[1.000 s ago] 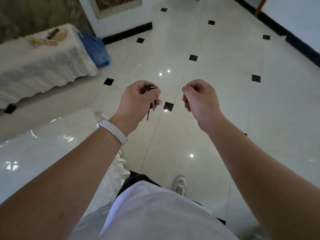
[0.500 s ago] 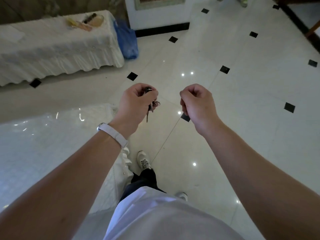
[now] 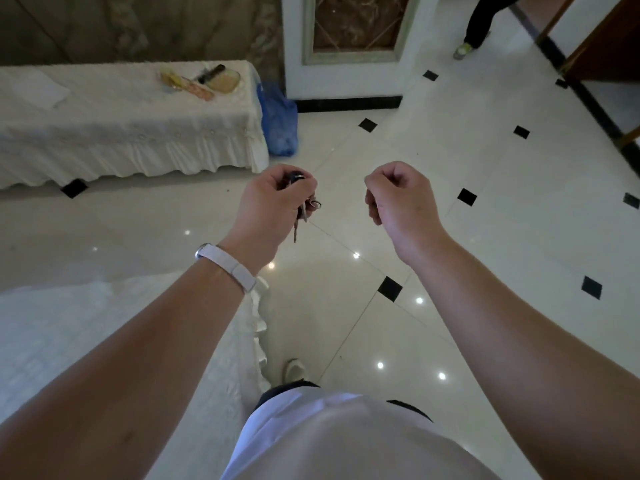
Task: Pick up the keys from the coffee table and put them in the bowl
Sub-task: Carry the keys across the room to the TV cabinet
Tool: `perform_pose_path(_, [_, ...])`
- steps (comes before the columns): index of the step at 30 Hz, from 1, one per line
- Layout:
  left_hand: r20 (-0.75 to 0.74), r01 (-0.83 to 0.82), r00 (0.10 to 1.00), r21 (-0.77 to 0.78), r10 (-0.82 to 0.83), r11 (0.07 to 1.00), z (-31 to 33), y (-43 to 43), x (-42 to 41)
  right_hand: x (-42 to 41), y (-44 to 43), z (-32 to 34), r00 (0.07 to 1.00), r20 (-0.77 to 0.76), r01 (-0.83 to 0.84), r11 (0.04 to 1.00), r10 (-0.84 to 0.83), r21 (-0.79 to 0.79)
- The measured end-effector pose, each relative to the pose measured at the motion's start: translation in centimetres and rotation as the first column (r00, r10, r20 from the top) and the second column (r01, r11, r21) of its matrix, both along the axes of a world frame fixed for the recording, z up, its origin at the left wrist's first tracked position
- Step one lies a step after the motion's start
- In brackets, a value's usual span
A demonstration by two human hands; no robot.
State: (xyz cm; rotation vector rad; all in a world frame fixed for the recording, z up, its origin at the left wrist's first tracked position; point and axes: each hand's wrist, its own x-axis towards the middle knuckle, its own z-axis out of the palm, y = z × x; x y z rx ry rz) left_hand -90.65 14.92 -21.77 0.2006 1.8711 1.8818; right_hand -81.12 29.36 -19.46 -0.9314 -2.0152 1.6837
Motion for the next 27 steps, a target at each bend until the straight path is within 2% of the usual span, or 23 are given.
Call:
perform_pose_path(7, [0.030, -0.072, 0.997, 0.031, 0.071, 0.997, 0.0, -0.4, -6.0, -6.7, 0.7, 0.0, 0.998, -0.005, -0.070, 0.998, 0.070, 0.006])
perform_pose_path(13, [0.026, -0.134, 0.991, -0.004, 0.134, 0.991, -1.0, 1.6, -10.8, -12.6, 4.0, -0.9, 0.994, -0.020, -0.106, 0.994, 0.106, -0.036])
perform_pose_path(27, [-0.035, -0.292, 0.956, -0.076, 0.290, 0.953, 1.5, 14.1, -24.8, -29.6, 17.6, -0.2, 0.958, -0.017, -0.288, 0.957, 0.287, -0.035])
